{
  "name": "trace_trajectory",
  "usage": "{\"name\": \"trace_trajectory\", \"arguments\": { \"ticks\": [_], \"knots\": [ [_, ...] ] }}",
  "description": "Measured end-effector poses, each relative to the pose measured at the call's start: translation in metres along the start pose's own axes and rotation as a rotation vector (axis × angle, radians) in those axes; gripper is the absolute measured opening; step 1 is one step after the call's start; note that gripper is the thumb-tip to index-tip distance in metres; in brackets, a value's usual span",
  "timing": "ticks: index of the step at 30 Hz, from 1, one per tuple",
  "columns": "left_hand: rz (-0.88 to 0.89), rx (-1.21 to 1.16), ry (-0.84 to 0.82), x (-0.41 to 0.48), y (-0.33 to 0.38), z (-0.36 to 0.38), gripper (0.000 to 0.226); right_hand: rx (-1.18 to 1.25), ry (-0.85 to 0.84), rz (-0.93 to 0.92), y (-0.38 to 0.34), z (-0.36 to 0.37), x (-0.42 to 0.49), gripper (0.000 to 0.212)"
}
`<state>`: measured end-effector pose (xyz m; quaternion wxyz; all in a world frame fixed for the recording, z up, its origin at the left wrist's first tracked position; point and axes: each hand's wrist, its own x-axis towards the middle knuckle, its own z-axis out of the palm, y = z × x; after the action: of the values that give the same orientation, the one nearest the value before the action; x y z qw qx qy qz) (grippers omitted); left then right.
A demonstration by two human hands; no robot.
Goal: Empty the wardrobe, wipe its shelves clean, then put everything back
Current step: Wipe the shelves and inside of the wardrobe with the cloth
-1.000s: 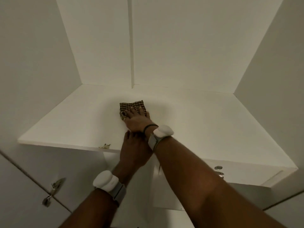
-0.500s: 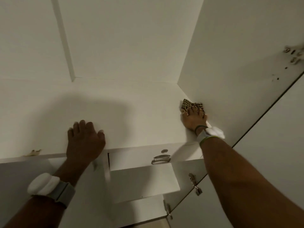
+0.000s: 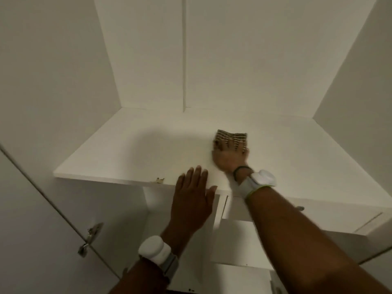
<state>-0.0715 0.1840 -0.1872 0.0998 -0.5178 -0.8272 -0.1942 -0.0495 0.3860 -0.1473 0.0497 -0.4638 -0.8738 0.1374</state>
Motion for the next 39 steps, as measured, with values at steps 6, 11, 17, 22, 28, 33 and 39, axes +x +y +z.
{"name": "trace_trajectory", "arguments": {
  "ticks": [6,11,17,22,28,33,39],
  "knots": [
    [0.083,-0.019,0.116,-0.023,-0.023,0.010,0.061,-0.002,-0.234,-0.363,-0.118,0.026,-0.038,0.062],
    [-0.021,-0.032,0.210,-0.014,-0.005,0.011,0.050,0.054,-0.196,-0.240,-0.058,0.001,-0.036,0.058],
    [-0.020,-0.011,0.311,-0.008,0.029,0.031,0.053,0.058,0.020,0.105,0.143,-0.045,-0.075,0.058],
    [-0.090,-0.072,0.331,-0.010,0.052,0.031,0.059,0.028,0.195,0.384,0.289,-0.083,-0.113,0.057],
    [-0.036,-0.003,0.268,-0.011,0.046,0.031,0.063,0.043,0.234,0.481,0.314,-0.083,-0.116,0.060],
    [-0.056,0.018,0.113,-0.013,0.027,0.024,0.070,0.050,0.161,0.510,0.239,-0.063,-0.096,0.069],
    [0.078,-0.011,0.090,-0.039,0.028,0.017,0.077,0.063,0.094,0.183,0.099,-0.020,-0.085,0.065]
  ]
}}
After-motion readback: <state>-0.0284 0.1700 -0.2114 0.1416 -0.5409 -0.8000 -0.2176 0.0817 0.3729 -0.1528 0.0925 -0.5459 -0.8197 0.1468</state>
